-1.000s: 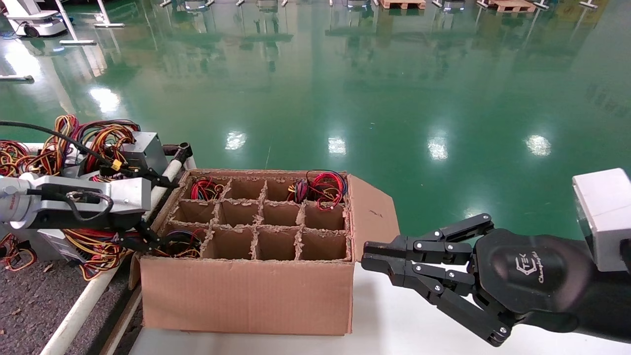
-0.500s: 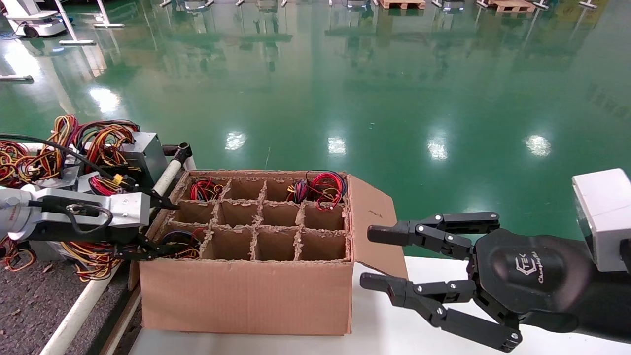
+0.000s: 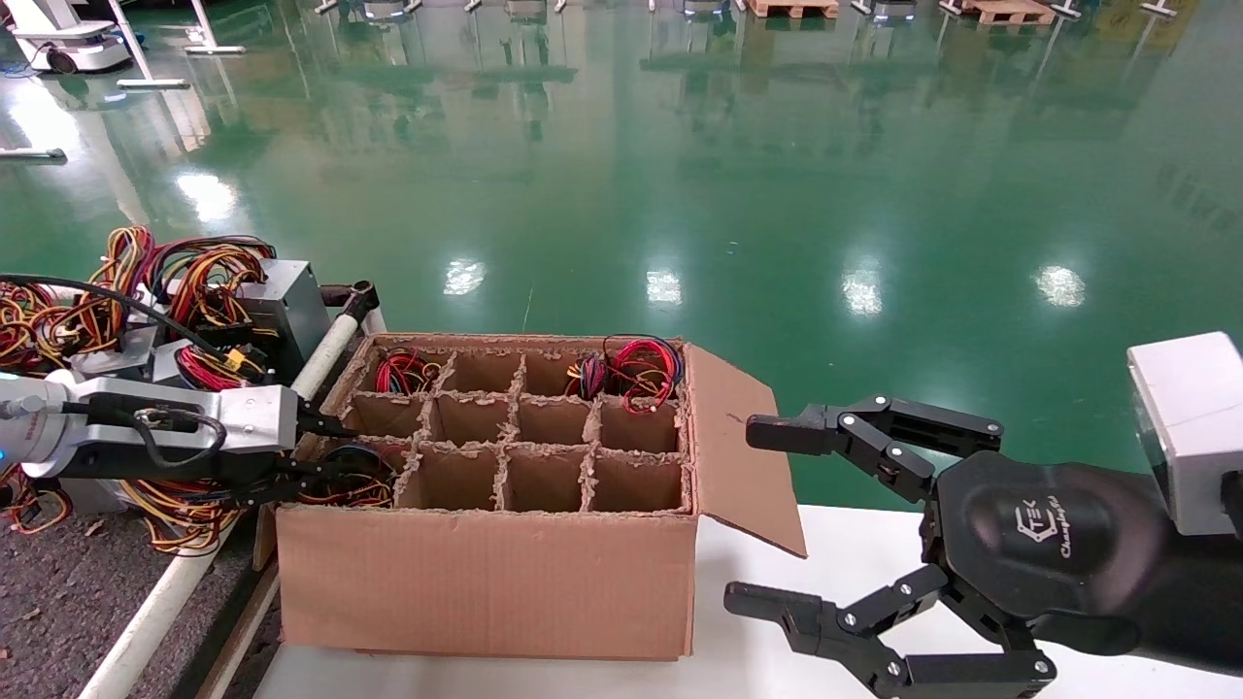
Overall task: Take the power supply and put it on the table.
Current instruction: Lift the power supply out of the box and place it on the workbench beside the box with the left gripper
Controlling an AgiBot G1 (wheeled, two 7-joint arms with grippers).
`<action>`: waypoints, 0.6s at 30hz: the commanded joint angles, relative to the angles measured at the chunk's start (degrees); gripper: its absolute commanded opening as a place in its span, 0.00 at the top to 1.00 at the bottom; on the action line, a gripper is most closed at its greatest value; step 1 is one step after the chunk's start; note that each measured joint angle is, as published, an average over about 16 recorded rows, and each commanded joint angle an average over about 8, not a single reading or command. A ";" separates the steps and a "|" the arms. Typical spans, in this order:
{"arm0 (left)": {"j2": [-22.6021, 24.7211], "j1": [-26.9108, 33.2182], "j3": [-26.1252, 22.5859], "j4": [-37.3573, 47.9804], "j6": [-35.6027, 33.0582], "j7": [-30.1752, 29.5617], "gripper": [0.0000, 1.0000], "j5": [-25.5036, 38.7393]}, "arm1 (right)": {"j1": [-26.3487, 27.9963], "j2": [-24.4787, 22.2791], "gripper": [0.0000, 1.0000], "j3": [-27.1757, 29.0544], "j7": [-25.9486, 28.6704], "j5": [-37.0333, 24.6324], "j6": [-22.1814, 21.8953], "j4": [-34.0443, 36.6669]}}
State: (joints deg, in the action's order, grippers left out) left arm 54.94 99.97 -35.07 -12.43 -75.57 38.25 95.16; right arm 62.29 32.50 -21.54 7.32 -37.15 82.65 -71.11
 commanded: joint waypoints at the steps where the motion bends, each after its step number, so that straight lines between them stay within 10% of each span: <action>1: 0.02 0.05 0.12 0.36 0.09 0.44 1.00 -0.18 | 0.00 0.00 0.00 0.00 0.00 0.00 0.00 0.00; 18: 0.21 1.08 0.35 2.17 -0.94 2.02 1.00 -0.59 | 0.00 0.00 0.00 0.00 0.00 0.00 0.00 0.00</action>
State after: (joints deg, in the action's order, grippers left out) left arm 55.11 101.04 -34.73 -10.33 -76.64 40.32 94.57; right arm 62.29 32.50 -21.54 7.32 -37.15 82.65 -71.11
